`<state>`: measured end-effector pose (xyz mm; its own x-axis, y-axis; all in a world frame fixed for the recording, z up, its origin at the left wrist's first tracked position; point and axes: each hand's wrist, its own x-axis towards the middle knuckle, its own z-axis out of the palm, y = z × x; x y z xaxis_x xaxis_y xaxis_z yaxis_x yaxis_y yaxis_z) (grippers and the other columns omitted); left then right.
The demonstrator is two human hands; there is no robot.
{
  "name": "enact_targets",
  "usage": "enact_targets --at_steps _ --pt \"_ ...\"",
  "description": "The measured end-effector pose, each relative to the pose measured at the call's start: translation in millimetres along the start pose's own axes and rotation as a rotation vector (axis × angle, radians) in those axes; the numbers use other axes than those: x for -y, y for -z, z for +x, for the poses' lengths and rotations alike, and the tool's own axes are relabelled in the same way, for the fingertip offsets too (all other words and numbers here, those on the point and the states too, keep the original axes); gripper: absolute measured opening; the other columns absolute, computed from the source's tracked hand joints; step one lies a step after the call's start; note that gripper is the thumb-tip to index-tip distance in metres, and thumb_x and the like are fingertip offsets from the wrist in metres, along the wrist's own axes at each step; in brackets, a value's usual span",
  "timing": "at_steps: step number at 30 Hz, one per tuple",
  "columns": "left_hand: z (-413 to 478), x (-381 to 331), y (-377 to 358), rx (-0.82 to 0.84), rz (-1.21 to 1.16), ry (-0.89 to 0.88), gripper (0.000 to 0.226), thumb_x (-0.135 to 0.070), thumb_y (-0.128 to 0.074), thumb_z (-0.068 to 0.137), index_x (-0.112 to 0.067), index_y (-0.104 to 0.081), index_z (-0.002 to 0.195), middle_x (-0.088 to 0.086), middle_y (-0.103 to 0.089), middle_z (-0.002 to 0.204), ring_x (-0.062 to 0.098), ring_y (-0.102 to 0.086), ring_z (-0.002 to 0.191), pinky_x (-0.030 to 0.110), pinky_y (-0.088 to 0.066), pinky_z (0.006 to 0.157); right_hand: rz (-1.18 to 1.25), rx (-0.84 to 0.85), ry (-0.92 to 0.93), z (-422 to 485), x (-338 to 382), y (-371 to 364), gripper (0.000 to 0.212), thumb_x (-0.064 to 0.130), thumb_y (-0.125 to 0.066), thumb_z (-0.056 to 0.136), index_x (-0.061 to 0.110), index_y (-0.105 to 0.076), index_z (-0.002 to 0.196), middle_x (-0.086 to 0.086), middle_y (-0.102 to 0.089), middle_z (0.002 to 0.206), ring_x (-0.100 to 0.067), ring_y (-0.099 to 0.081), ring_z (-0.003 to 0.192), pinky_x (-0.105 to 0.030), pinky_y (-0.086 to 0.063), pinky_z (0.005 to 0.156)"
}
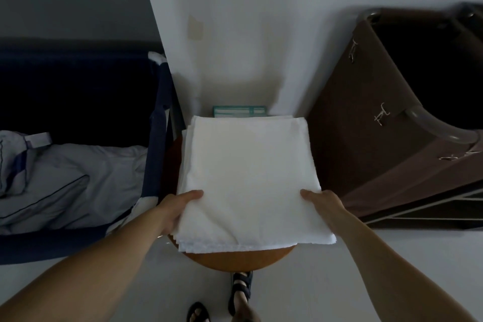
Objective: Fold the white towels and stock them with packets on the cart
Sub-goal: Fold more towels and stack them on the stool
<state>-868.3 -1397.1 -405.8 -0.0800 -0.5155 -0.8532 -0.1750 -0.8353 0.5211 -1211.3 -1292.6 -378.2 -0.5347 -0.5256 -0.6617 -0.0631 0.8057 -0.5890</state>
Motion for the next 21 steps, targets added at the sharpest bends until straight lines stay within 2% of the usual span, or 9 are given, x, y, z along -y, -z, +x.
enact_targets --at_steps 2,4,6,8,11,14,17,19,21 --pt "-8 -12 -4 -0.017 0.044 -0.013 0.102 -0.044 -0.095 0.042 0.001 -0.06 0.126 0.02 -0.071 0.108 0.038 -0.068 0.098 0.055 -0.055 0.09 -0.04 -0.023 0.033 -2 5 0 0.043 0.032 -0.071 0.085 0.008 -0.052 0.116 -0.009 -0.059 0.107 -0.025 -0.055 0.089 -0.04 -0.042 0.082" --pt "-29 -37 -12 -0.023 0.1 -0.066 0.075 -0.033 -0.088 0.068 0.002 -0.058 0.128 0.019 -0.069 0.104 0.036 -0.067 0.092 0.049 -0.058 0.079 -0.068 -0.071 0.109 -5 19 2 0.037 0.025 -0.07 0.085 0.011 -0.053 0.115 -0.009 -0.06 0.108 -0.028 -0.057 0.094 -0.04 -0.046 0.084" --pt "-48 -72 -17 -0.037 0.155 -0.156 0.055 -0.025 -0.079 0.081 0.003 -0.06 0.124 0.016 -0.068 0.095 0.032 -0.066 0.082 0.038 -0.055 0.065 -0.058 -0.097 0.223 -10 44 10 0.03 0.021 -0.07 0.085 0.014 -0.055 0.11 -0.008 -0.063 0.106 -0.028 -0.059 0.093 -0.041 -0.049 0.084" --pt "-66 -115 -18 -0.041 0.181 -0.248 0.045 -0.024 -0.076 0.085 0.0 -0.06 0.12 0.013 -0.065 0.089 0.029 -0.063 0.076 0.035 -0.053 0.058 -0.006 -0.115 0.337 -15 79 20 0.027 0.017 -0.07 0.085 0.014 -0.058 0.109 -0.009 -0.064 0.105 -0.027 -0.06 0.091 -0.039 -0.049 0.081" --pt "-96 -175 -19 -0.044 0.149 -0.359 0.043 -0.028 -0.077 0.085 -0.012 -0.055 0.118 0.012 -0.063 0.09 0.029 -0.064 0.077 0.038 -0.058 0.053 0.07 -0.177 0.472 -23 138 38 0.032 0.013 -0.07 0.085 0.011 -0.061 0.116 -0.008 -0.063 0.107 -0.024 -0.059 0.093 -0.035 -0.046 0.079" --pt "-124 -219 -17 -0.071 0.093 -0.478 0.03 -0.028 -0.074 0.086 -0.012 -0.057 0.105 0.011 -0.063 0.091 0.027 -0.063 0.075 0.034 -0.055 0.041 0.177 -0.25 0.561 -33 188 52 0.034 0.017 -0.07 0.086 0.014 -0.062 0.119 -0.005 -0.063 0.109 -0.017 -0.058 0.086 -0.032 -0.043 0.078" --pt "-132 -235 -7 -0.065 0.016 -0.535 0.037 -0.032 -0.075 0.085 -0.012 -0.06 0.112 0.009 -0.066 0.098 0.025 -0.066 0.082 0.034 -0.057 0.048 0.258 -0.251 0.596 -43 210 62 0.034 0.022 -0.068 0.089 0.019 -0.058 0.122 0.003 -0.058 0.108 -0.006 -0.053 0.083 -0.032 -0.044 0.076" --pt "-127 -225 -1 -0.067 0.031 -0.554 0.029 -0.033 -0.074 0.086 -0.014 -0.061 0.103 0.006 -0.066 0.097 0.024 -0.065 0.084 0.036 -0.055 0.059 0.272 -0.248 0.598 -42 204 61 0.034 0.022 -0.067 0.089 0.019 -0.056 0.122 0.006 -0.057 0.104 -0.005 -0.053 0.083 -0.029 -0.043 0.073" --pt "-108 -197 2 -0.082 0.058 -0.546 0.024 -0.032 -0.073 0.087 -0.017 -0.061 0.102 0.002 -0.065 0.094 0.021 -0.063 0.082 0.033 -0.051 0.062 0.234 -0.257 0.583 -35 181 52 0.037 0.022 -0.067 0.089 0.017 -0.055 0.124 0.006 -0.057 0.103 -0.008 -0.055 0.084 -0.031 -0.043 0.076"
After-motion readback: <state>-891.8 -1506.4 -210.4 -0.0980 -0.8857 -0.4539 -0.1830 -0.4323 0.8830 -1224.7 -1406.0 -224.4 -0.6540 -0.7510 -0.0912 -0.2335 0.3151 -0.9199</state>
